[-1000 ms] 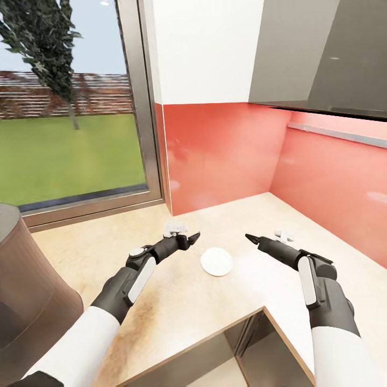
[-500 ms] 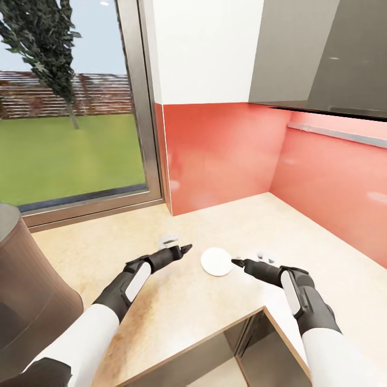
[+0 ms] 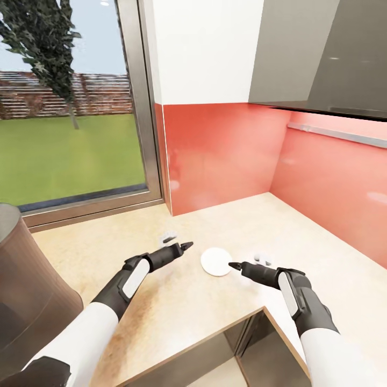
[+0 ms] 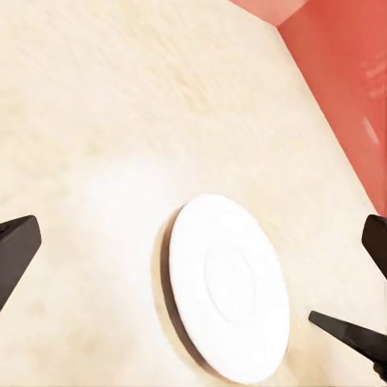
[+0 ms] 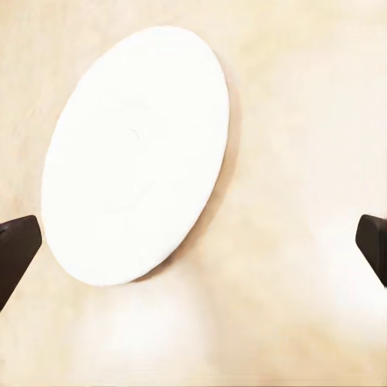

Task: Set up a coffee station on the kitchen countertop: keep the coffee maker on the countertop, move the bottle of coffee from the kitchen shelf to the counter next to the coffee maker, place a paper coffee filter on top of the coffee maker, put the saucer next to the coffee maker with the coffee cup on the saucer, and place the electric kettle next to the coffee maker.

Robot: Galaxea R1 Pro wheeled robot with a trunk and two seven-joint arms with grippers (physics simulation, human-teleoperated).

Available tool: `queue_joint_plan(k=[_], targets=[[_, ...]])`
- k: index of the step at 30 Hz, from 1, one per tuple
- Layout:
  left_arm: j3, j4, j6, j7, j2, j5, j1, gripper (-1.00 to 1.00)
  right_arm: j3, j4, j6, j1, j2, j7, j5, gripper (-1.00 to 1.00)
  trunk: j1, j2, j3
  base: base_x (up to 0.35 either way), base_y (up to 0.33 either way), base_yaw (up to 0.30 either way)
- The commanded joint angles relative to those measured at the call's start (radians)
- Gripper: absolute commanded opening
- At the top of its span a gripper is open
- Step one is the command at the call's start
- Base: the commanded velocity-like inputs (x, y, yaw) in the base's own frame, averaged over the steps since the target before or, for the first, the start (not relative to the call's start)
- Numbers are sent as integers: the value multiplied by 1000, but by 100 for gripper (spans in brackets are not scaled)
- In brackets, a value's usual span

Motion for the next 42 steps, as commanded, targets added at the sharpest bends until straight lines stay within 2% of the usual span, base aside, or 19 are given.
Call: queue_joint_plan(k=[1, 20, 29, 42], targets=[[0, 0, 5, 0, -1, 8, 0, 100, -1, 16, 17, 0, 0, -4, 5, 100, 1, -2, -2, 0, 0, 0], [6, -1, 5, -1, -6, 11, 5, 100, 0, 37, 27, 0, 1, -4, 5, 100, 1, -2, -3, 42, 0, 1], [6, 0, 3, -1, -8, 13, 6, 100, -1, 34, 27, 0, 0, -4, 4, 100, 1, -2, -10, 4, 0, 133], [5, 1, 2, -1, -8, 14, 6, 100, -2, 25, 45, 0, 0, -5, -1, 100, 1, -2, -12, 60, 0, 14]])
